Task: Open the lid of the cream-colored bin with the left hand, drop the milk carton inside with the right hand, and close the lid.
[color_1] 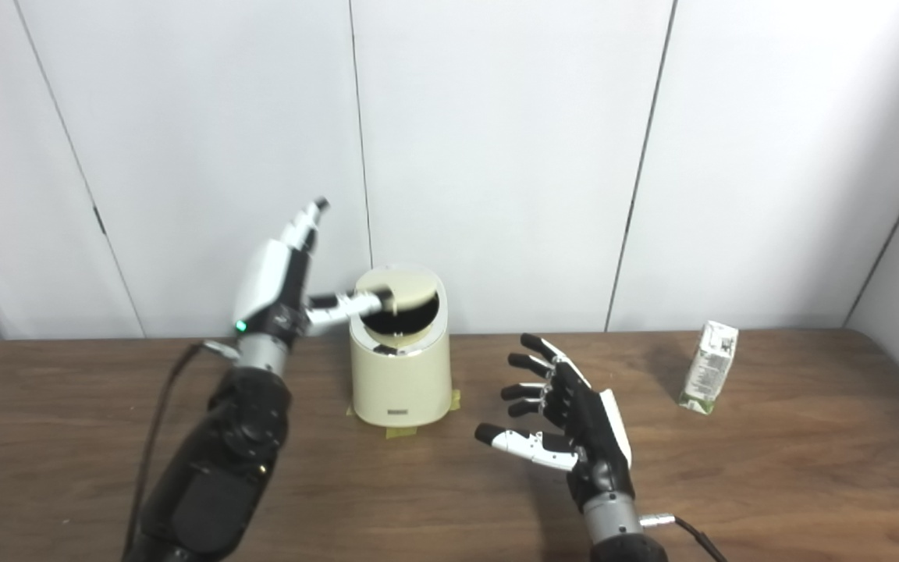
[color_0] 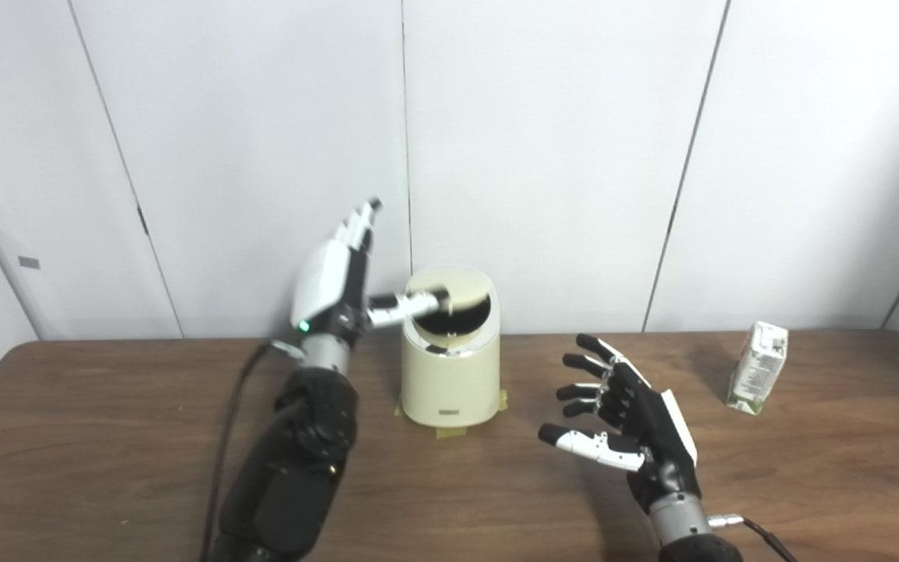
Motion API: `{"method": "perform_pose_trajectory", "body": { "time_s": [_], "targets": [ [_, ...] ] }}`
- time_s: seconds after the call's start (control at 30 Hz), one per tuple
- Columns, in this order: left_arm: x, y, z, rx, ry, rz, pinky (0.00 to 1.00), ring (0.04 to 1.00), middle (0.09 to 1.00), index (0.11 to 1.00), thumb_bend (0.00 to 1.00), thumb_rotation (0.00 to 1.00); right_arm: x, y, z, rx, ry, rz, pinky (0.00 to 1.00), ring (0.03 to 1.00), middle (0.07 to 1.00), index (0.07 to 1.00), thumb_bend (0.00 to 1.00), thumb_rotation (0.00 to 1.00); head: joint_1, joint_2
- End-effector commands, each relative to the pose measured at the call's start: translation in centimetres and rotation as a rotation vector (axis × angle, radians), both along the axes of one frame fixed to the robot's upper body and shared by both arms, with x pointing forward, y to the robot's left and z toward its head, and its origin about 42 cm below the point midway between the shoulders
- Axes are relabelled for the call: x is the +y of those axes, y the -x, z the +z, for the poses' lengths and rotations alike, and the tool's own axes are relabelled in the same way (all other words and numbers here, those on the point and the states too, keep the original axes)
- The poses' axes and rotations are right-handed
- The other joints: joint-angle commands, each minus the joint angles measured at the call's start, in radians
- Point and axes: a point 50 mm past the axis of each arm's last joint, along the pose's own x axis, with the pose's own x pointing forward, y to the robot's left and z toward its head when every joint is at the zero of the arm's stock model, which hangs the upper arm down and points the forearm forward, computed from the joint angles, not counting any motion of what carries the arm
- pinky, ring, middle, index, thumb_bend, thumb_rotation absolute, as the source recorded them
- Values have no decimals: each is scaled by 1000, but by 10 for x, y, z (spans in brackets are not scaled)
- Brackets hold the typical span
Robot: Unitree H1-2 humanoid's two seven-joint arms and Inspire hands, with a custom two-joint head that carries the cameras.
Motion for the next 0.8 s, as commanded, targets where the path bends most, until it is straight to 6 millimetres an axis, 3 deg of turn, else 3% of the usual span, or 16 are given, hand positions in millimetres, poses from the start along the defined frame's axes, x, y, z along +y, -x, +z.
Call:
{"method": "perform_pose_trajectory", "body": {
  "time_s": [0.0,0.33,0.6,0.77],
  "targets": [
    [3,6,23,-49,113,-86,872,1000,1000,1000,921,314,3,-6,19,-92,6,20,507,579,753,810,727,0,0,0],
    [47,60,-34,50,268,-135,724,804,821,850,912,329,0,-7,19,-86,-6,28,499,585,763,820,722,0,4,2],
    [86,97,-77,83,384,-146,654,735,770,804,828,293,-1,-9,19,-99,8,29,502,584,755,821,729,0,2,-2],
    [88,110,-101,74,415,-129,559,682,740,773,776,222,-2,-9,21,-111,10,36,487,598,764,821,726,0,-11,-9]
  ]
}}
